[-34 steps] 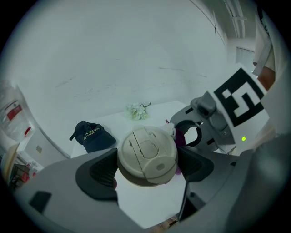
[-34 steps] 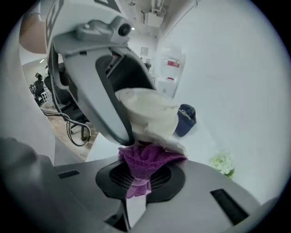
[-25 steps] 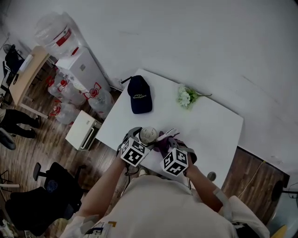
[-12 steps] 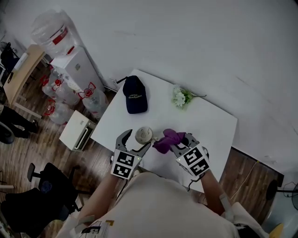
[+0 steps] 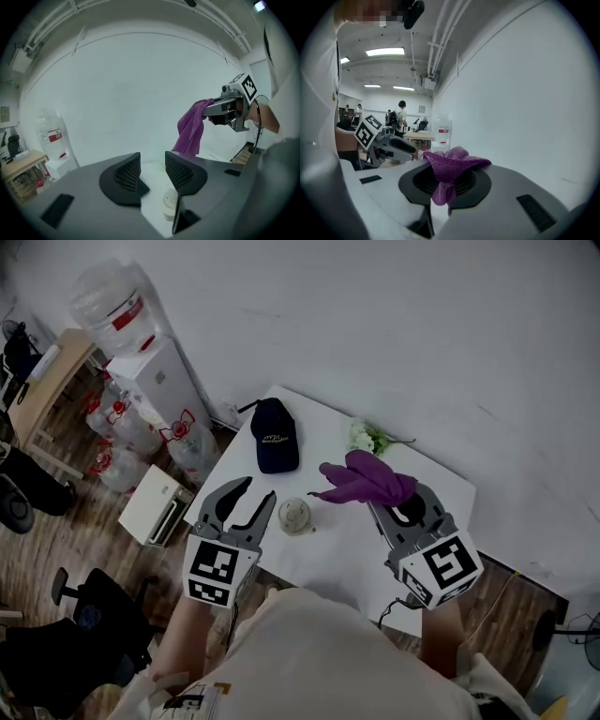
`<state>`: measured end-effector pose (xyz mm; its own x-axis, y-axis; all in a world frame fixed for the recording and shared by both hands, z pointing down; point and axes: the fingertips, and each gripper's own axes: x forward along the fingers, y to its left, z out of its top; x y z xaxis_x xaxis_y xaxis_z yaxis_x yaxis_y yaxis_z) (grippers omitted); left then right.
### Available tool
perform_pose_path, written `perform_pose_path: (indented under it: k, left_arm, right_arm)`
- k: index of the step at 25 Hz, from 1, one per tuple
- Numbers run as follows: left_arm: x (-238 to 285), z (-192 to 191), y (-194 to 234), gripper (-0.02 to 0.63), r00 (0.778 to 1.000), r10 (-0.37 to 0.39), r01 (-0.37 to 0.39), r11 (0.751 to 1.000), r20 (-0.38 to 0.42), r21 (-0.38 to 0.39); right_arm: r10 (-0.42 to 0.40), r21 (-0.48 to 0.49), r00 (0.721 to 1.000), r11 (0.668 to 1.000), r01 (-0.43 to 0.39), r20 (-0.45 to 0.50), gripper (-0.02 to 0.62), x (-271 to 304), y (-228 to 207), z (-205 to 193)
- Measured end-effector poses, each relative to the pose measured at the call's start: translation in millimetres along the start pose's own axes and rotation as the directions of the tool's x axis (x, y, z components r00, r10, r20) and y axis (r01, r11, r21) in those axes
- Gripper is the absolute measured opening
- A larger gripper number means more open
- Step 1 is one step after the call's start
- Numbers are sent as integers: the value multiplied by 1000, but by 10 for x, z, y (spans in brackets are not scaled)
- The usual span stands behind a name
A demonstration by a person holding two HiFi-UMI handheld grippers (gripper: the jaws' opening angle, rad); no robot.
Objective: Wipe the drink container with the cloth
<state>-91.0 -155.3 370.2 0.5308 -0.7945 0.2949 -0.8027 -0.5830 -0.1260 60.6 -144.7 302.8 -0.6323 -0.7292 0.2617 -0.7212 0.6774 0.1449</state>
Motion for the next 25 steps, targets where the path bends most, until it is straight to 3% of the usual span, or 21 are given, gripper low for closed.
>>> perform_pose_path:
  k: [5,9,11,14,18,20,25]
  left_arm:
    - [-293,650,256,124,977,132,-137,990,169,20]
    - [-525,992,255,83,958,129,-142,989,257,33]
    - [-612,1090,230,83,955,117,-135,990,273,50]
    - [-749,1257,160,67,944,123,-127,992,306,-6]
    - [-903,1249,165,48,937,134,-159,986,323,51]
    - [-952,1270,153,40,932,157,-177,984,326,31]
    - [-999,1133,103,32,944,150,-162,987,294,18]
  right_arm:
    - [-55,1,987,998,55,150,69,-210,-71,591]
    - [-84,2,971,996,85,222,69,-385,-59,854]
    - [-89,-4,965,996,93,245,69,-453,-26,950]
    - [-99,-26,957,994,110,272,67,-570,36,1077]
    - [-78,-36,952,995,93,297,67,-672,159,1158]
    - [-67,-48,953,995,85,295,67,-684,225,1148]
    - [-43,-72,965,995,64,259,67,-631,380,1031]
